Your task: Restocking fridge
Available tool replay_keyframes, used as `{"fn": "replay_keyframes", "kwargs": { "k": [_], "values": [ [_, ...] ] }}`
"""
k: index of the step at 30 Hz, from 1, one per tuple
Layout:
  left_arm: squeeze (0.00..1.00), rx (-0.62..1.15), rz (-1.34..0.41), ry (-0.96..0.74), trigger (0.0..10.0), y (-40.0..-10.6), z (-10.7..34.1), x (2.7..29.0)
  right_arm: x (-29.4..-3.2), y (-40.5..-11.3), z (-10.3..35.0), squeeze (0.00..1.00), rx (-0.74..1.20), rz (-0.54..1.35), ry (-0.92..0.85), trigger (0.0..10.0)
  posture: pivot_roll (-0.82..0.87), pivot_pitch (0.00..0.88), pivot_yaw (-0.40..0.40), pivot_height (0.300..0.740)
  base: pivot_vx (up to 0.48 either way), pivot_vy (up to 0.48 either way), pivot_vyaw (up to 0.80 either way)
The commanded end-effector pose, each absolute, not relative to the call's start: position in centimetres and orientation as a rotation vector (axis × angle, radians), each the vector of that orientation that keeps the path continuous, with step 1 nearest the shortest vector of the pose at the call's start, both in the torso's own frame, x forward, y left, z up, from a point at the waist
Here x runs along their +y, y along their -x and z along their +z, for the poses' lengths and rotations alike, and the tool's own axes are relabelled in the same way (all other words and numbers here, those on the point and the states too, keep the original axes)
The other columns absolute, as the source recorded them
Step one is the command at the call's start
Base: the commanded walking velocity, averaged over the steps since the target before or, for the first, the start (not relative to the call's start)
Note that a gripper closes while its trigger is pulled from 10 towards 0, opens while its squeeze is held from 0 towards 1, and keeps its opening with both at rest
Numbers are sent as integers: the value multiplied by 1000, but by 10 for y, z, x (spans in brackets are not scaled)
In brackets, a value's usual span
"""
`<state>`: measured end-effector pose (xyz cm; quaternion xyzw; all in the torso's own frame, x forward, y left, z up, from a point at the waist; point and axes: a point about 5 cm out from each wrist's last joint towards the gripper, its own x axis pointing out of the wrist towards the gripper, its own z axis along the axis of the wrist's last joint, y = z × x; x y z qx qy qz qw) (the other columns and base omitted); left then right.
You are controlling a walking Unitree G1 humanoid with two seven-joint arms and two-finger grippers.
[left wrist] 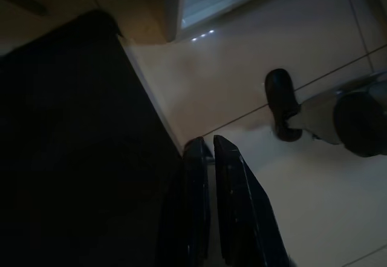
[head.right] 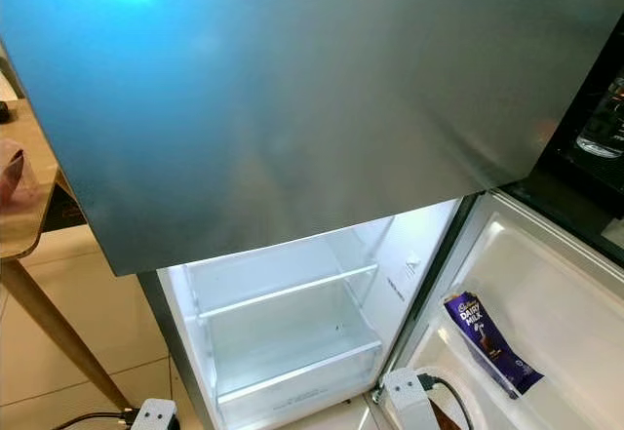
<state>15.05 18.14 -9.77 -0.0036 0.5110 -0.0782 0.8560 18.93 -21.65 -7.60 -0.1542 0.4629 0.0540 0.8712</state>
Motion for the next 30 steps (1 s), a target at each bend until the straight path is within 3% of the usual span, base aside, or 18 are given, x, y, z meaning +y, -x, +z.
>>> {"fn": "replay_keyframes", "kwargs": {
  "k": [1, 9, 16, 30],
  "values": [
    [0, 1085, -165, -33, 10000, -149, -98, 188, -217, -187, -77, 0, 985, 86, 313, 10000, -1, 0, -8, 740, 0, 0, 0],
    [0, 1095, -163, -56, 10000, -145, -99, 191, -219, -184, -79, 0, 995, 66, 292, 10000, -10, 0, -13, 740, 0, 0, 0],
    [0, 1105, -155, -68, 10000, -143, -100, 192, -218, -187, -77, 0, 971, 148, 409, 10000, -17, 0, -13, 740, 0, -389, 0],
    [0, 1102, -153, -56, 10000, -143, -100, 190, -205, -202, -71, 0, 900, 305, 599, 10000, -27, 0, -18, 740, 0, 0, 0]
  ]
}}
